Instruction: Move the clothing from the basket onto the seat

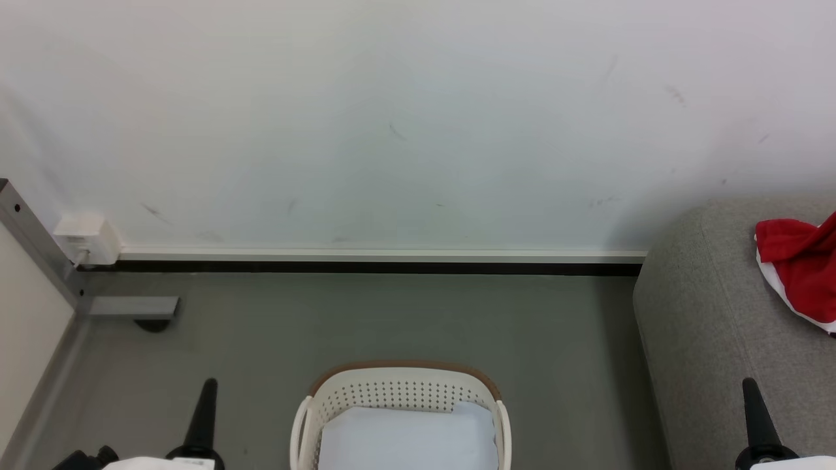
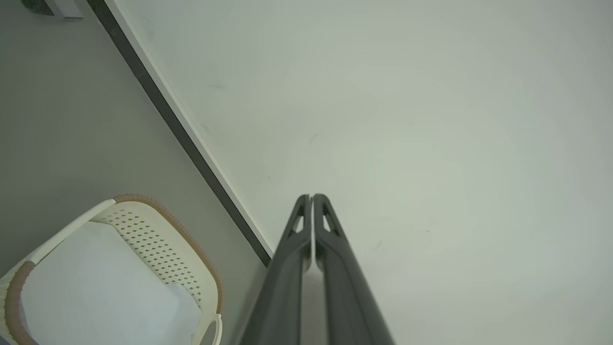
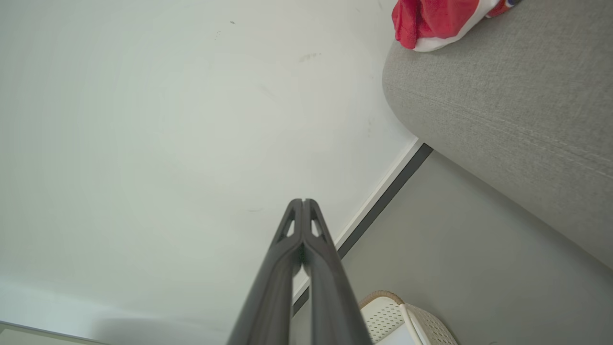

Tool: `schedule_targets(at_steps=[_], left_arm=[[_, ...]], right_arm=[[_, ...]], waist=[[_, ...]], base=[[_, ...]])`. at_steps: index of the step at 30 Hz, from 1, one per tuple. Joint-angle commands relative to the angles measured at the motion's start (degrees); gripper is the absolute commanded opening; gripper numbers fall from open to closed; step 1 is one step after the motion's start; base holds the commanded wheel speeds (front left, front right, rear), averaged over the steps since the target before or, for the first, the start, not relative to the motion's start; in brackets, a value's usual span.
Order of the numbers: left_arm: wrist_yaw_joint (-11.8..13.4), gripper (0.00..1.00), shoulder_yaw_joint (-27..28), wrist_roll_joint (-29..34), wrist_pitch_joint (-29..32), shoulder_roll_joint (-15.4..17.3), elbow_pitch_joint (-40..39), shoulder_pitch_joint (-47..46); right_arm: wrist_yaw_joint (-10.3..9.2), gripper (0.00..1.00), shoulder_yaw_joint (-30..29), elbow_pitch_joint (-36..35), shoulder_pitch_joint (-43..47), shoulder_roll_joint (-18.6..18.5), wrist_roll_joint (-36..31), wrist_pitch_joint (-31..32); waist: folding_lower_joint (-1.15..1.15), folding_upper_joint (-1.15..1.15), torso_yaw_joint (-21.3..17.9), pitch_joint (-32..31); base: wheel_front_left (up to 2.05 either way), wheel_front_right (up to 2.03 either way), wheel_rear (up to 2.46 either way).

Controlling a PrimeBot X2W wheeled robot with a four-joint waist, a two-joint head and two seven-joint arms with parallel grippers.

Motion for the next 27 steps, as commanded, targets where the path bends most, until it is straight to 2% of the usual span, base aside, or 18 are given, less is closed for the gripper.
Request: schedule_targets(at_steps=[1,27], left_arm=[[-0.4,0.00,0.3,-1.1,0.4,0.3,-0.5,-1.0],[-0.7,0.00,1.4,-14.1,3.9,0.0,-0.9,-2.5]], right_arm=[[-0.09,0.00,-0.2,-0.6,-1.2,-0.7,1.2,0.4],[-0.13,0.00,-0.5,-0.9,-2.9,-0.9,14.4,3.8]], waist=[[0.00,0.00,0.0,0.0],[0.00,0.00,0.3,0.5]], base=[[0.00,0.00,0.00],[0.00,0.00,0.00]])
